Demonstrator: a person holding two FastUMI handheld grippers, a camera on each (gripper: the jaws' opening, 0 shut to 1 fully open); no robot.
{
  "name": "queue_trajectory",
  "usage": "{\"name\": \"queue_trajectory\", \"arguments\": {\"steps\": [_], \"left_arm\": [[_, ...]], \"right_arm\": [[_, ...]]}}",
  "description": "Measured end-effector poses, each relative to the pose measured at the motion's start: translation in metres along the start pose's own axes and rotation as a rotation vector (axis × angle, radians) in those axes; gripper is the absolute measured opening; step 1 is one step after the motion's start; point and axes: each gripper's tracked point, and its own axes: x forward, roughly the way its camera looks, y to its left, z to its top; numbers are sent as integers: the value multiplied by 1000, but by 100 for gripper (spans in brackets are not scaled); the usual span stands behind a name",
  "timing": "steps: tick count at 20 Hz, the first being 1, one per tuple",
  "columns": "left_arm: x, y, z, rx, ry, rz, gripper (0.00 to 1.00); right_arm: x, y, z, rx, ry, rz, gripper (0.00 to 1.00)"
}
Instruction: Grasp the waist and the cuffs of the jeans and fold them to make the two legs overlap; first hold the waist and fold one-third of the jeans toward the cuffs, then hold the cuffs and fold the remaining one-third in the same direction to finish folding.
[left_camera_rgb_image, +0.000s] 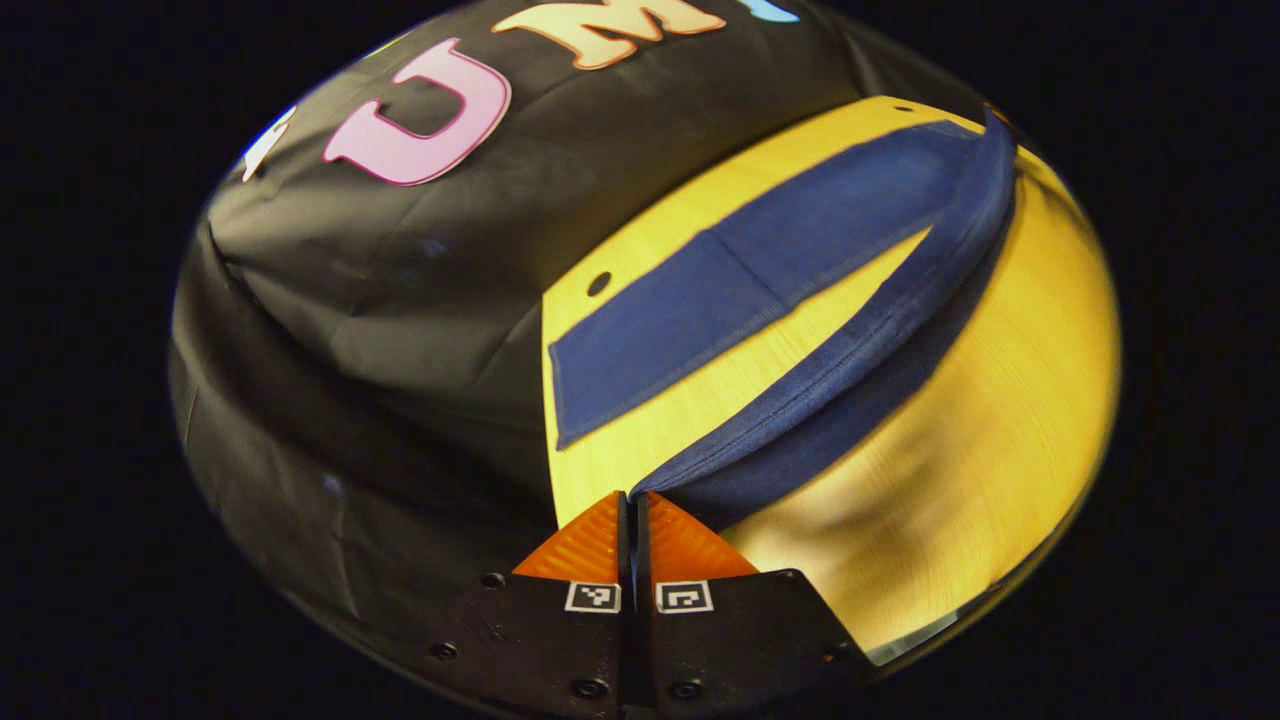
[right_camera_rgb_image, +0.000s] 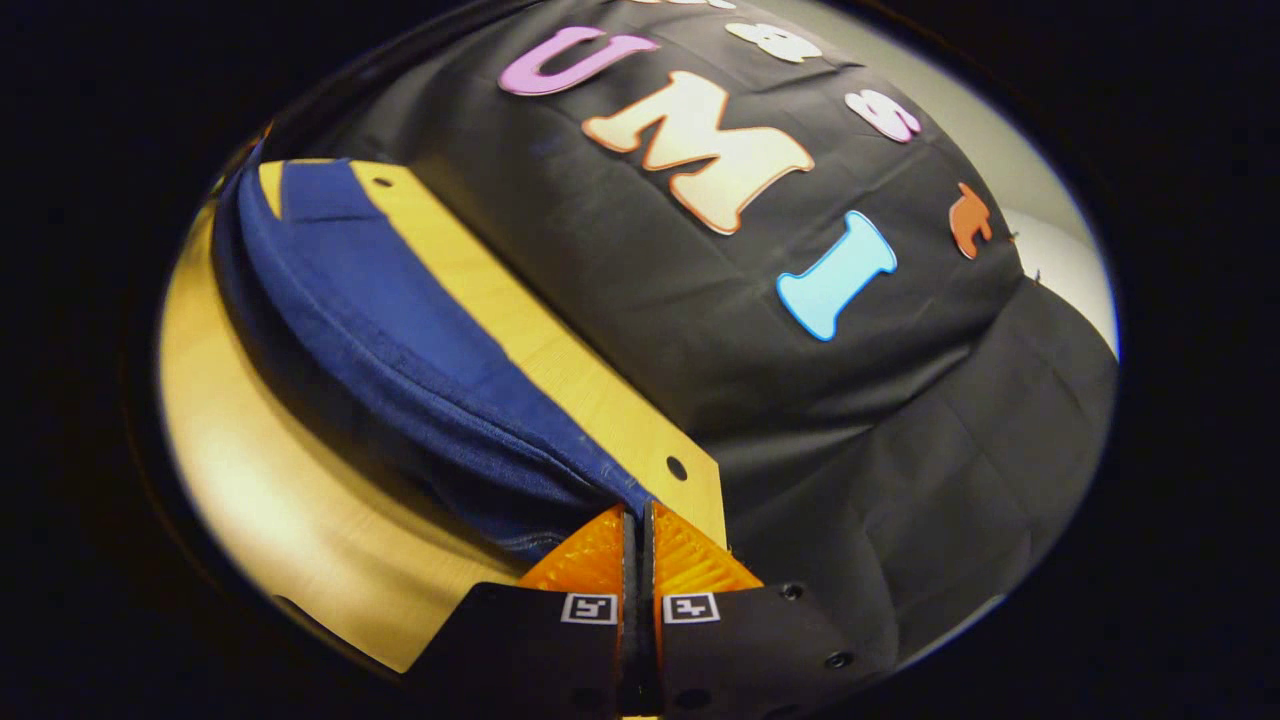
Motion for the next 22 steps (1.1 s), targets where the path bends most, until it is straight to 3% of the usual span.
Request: {"name": "queue_trajectory", "arguments": {"steps": [4, 9, 15, 19, 21, 22], "left_arm": [[43, 33, 58, -34, -41, 58, 0], [102, 47, 114, -62, -82, 92, 0], [177, 36, 148, -117, -81, 109, 0], [207, 19, 154, -126, -75, 93, 0], [205, 6, 155, -179, -91, 55, 0], [199, -5, 155, -222, -112, 29, 31]], "right_arm": [[44, -6, 25, 104, -22, -34, 2], [113, 3, 29, 122, -21, -29, 2], [188, 36, 7, 186, 27, 8, 2], [207, 42, -9, 219, 66, 17, 5], [203, 32, -8, 272, 72, 26, 43], [200, 24, -7, 303, 69, 18, 62]]}}
